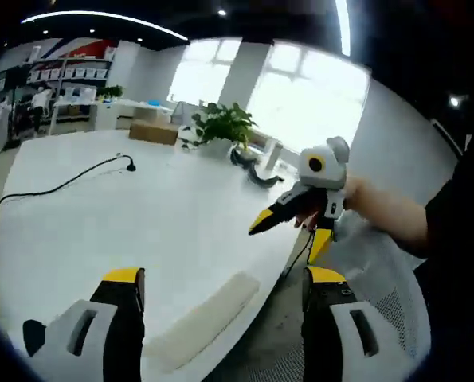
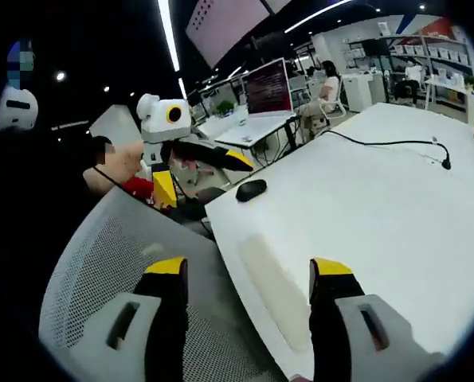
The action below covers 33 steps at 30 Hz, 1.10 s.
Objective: Arrange the utensils inside the cutlery case until each visible utensil rests in its matching compartment.
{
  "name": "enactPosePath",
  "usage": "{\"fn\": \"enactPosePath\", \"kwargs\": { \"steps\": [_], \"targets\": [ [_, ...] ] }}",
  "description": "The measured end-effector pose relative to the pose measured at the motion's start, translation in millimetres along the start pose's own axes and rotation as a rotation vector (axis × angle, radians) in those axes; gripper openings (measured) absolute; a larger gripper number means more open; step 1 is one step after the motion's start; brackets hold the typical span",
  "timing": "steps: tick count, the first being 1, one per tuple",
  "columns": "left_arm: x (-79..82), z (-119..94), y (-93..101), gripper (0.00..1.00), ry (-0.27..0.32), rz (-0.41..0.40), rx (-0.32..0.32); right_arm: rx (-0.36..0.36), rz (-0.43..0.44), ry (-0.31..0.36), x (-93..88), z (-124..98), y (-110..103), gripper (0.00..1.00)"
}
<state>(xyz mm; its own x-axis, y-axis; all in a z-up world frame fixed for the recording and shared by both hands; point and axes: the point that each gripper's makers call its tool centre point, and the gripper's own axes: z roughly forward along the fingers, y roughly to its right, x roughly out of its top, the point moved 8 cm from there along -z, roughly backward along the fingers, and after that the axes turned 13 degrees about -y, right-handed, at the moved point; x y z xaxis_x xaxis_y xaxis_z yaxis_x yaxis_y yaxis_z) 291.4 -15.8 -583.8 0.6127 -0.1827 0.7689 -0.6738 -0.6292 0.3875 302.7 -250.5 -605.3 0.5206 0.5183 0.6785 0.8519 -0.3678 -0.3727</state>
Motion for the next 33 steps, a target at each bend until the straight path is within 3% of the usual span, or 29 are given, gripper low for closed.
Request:
{"fn": "enactPosePath", "kwargs": {
  "steps": [3, 6, 10, 12, 19, 24, 30, 33],
  "targets": [
    [4.2, -10.6, 1.1, 0.79, 0.124, -0.113, 0.015, -0.034, 0.050, 0.081, 3.1, -7.7, -1.0, 0.63],
    [4.1, -19.8, 1.0, 0.80, 0.173, -0.145, 0.027, -0.053, 0.123, 0.214, 9.8, -17.6, -0.6, 0.63],
    [6.9, -40.1, -1.4, 0.82, 0.296, -0.262, 0.036, -0.095, 0.217, 0.376, 19.6, -32.2, 1.4, 0.64],
    [2.1, -46.9, -1.6, 0.82, 0.293, -0.264, 0.052, -0.106, 0.273, 0.454, 22.1, -38.6, -1.5, 0.64],
    [-20.8, -64.9, -5.2, 0.83, 0.251, -0.214, 0.169, -0.094, 0.351, 0.580, 7.0, -58.3, -14.8, 0.65],
    [-32.8, -81.2, -17.4, 0.83, 0.249, -0.208, 0.259, -0.162, 0.367, 0.564, -8.9, -66.0, -15.8, 0.65],
    [-46.9, -93.4, -28.3, 0.83, 0.251, -0.248, 0.295, -0.176, 0.377, 0.530, -11.8, -63.2, -11.5, 0.65],
    [-51.9, -97.3, -30.0, 0.83, 0.246, -0.247, 0.314, -0.193, 0.364, 0.475, -14.3, -59.3, -9.3, 0.65]
  ]
}}
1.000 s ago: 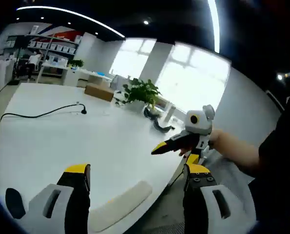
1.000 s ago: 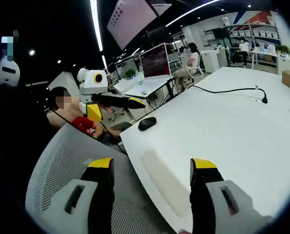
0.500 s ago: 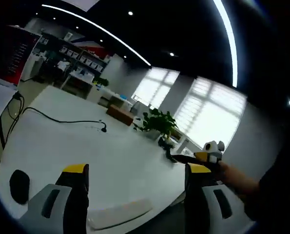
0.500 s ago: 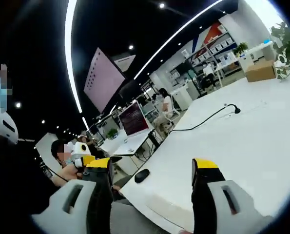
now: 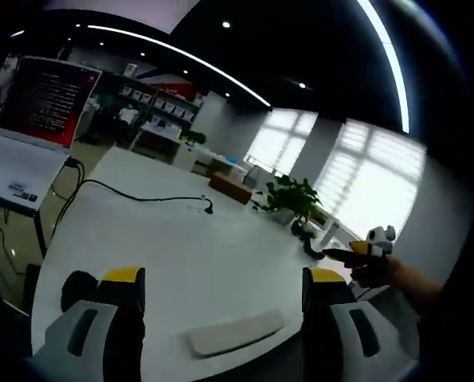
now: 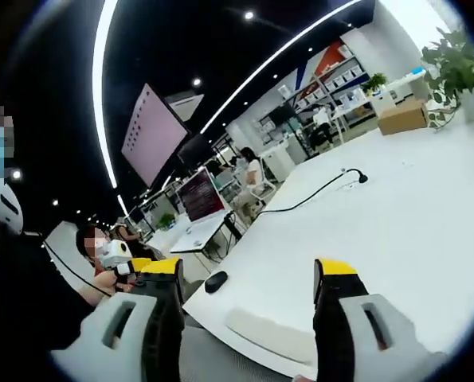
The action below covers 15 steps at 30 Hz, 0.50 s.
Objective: Arrange the utensils inside the cutlery case until each visible utensil rests in its matching compartment.
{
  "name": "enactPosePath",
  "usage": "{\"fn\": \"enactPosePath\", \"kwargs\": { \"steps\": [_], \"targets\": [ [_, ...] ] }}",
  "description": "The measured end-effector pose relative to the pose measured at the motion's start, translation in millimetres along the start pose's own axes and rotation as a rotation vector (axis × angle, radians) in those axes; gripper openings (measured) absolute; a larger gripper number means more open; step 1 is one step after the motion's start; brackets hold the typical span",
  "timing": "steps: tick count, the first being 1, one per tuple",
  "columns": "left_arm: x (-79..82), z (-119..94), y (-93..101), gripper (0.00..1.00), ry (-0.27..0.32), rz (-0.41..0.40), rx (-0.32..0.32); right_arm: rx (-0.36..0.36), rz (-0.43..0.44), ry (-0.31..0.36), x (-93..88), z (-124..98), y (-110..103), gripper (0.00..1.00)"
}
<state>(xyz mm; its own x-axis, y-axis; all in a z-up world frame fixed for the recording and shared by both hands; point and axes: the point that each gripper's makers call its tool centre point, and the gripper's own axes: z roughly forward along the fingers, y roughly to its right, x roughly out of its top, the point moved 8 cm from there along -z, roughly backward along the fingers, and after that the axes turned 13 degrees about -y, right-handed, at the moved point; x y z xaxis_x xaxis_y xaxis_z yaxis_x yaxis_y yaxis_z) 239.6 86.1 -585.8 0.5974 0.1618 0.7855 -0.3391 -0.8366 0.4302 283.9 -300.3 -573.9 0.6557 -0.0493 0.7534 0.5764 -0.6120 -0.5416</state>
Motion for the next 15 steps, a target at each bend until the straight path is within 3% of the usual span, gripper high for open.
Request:
{"fn": "enactPosePath", "kwargs": {
  "steps": [9, 15],
  "targets": [
    [-1.5, -4.5, -4.7, 0.84, -0.020, 0.044, 0.038, -0.011, -0.051, -0.076, -3.0, 7.8, -2.1, 0.67],
    [-2.7, -2.1, -6.3, 0.84, -0.031, 0.046, 0.036, -0.035, -0.059, -0.083, -2.6, 7.2, -0.4, 0.70]
  ]
}}
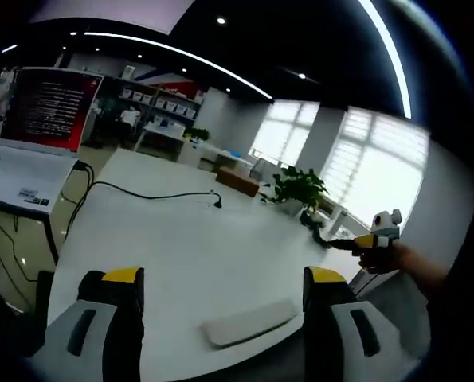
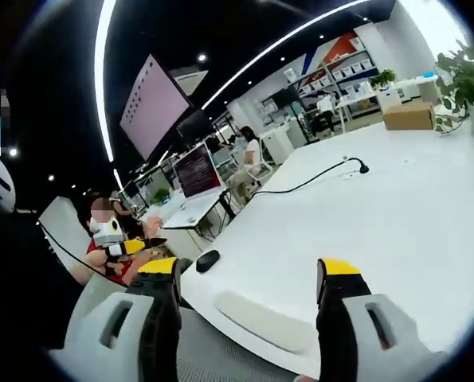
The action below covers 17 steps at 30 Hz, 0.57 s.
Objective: Arrange the utensils inside the cutlery case until each visible utensil rests in its matching compartment.
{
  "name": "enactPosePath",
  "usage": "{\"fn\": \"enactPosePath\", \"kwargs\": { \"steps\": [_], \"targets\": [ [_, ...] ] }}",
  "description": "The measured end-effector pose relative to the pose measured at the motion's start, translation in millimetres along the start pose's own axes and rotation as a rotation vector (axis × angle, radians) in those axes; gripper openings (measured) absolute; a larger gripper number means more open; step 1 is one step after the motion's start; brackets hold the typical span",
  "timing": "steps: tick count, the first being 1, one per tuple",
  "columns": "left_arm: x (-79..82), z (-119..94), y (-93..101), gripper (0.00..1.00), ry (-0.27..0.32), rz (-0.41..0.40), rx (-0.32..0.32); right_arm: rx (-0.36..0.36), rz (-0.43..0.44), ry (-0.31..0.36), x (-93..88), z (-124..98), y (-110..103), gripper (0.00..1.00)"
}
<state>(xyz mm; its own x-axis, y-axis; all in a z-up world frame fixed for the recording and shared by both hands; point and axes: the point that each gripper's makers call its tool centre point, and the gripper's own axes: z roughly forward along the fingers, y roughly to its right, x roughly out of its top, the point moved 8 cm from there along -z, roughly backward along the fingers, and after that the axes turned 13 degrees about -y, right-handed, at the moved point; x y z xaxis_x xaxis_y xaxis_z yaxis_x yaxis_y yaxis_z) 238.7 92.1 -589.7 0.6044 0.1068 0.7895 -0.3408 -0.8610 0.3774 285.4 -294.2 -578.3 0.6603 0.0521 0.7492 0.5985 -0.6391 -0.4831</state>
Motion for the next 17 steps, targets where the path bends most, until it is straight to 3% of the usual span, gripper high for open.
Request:
{"fn": "enactPosePath", "kwargs": {
  "steps": [14, 17],
  "targets": [
    [-0.8, 1.2, 3.0, 0.83, -0.021, 0.018, -0.015, -0.024, -0.044, -0.086, -3.3, 10.9, 1.6, 0.76],
    [-0.8, 0.3, 2.6, 0.83, -0.019, 0.019, -0.011, -0.048, -0.088, -0.135, -8.0, 13.2, 1.7, 0.76]
  ]
}}
